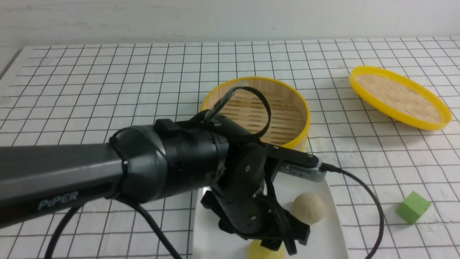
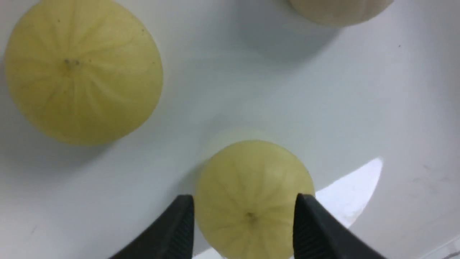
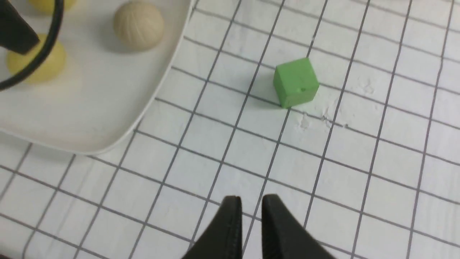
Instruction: Put the steamed buns into the plate on the white-black tablecloth.
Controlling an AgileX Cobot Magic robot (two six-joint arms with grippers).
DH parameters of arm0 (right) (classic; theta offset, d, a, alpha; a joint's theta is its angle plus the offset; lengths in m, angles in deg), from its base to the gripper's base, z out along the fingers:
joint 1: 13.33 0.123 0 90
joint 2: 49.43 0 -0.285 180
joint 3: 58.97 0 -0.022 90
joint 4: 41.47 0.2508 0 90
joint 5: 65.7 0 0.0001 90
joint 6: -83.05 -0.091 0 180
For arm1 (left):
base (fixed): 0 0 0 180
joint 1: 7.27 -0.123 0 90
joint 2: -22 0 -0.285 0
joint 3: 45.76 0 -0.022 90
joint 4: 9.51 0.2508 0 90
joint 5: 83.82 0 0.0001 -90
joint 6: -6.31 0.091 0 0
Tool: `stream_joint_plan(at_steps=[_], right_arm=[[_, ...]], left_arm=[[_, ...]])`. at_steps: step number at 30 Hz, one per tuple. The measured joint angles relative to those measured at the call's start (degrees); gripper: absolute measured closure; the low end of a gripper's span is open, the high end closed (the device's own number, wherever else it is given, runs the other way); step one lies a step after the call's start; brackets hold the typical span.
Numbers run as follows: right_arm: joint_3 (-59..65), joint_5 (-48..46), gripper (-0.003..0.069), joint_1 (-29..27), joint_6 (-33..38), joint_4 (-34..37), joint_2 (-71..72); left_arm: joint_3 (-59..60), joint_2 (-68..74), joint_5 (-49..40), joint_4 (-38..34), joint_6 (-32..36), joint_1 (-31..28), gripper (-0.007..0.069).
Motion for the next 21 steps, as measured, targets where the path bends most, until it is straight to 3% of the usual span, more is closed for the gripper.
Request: stream_joint_plan(at_steps=[4,8,15,18,21], right_arm=[[-0.1,-1.1,0.0545,0.0,-3.8,-0.6,10.2],[2.1,3.5,0.0543,0.0,-6.1,-0.8,17.2],[10.8,16.3,0.0548,0.0,-2.9,4.6,17.5],[13.8,20.3,0.0617,0.0,2.5,11.4,17.5],[15.2,25.1,0.0670,0.0,5.6,14.4,17.5]], left_arm=[[-1.6,-2.0,-2.0,0.4,0.0,0.0,0.0223],[-2.3,-4.1,-3.7,2.8,0.0,0.0,0.0271],[-2.6,-5.1,-5.7,5.3,0.0,0.0,0.0480],[-2.6,-5.1,-6.2,5.5,0.0,0.0,0.0589],[-2.6,-5.1,-6.2,5.5,0.0,0.0,0.0622]])
